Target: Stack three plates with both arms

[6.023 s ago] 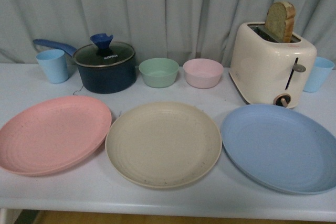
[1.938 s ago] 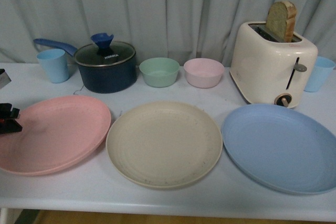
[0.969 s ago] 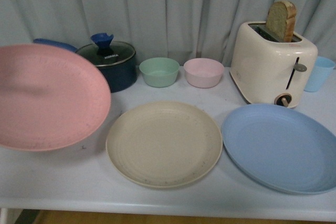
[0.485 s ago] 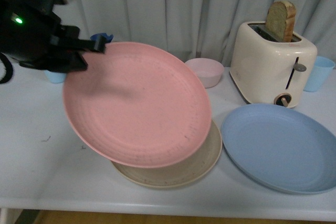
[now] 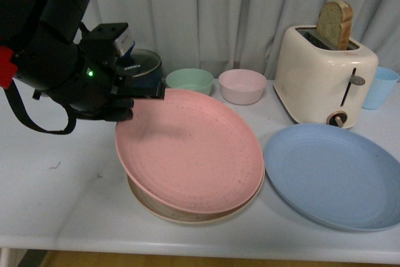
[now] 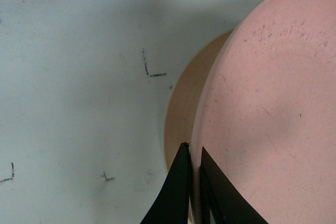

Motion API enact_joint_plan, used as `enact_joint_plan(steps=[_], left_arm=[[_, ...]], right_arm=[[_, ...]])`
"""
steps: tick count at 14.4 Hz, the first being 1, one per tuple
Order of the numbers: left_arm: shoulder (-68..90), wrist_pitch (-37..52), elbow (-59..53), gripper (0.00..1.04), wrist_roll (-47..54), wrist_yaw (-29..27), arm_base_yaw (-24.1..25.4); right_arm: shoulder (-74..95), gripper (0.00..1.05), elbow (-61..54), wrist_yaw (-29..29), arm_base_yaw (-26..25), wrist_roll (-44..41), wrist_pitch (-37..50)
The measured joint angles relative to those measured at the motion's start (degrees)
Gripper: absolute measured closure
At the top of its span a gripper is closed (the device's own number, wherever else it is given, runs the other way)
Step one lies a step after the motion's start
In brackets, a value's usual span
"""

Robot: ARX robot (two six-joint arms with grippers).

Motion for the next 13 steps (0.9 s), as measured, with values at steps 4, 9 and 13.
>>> enact_joint_plan(steps=[4, 9, 13], left_arm=[[0.6, 4.2, -0.2, 0.32, -0.8, -1.4, -1.3], [-12.5, 14.3, -8.4, 0.05, 3.1, -4.1, -2.7], [-31.3, 27.9, -22.6, 0.07, 7.6, -8.8, -3.6]], right_arm=[[0.0, 0.06, 0.0, 0.0, 0.0, 0.0, 0.0], [0.0, 0.06, 0.0, 0.0, 0.0, 0.0, 0.0], [0.0, 0.06, 0.0, 0.0, 0.0, 0.0, 0.0]])
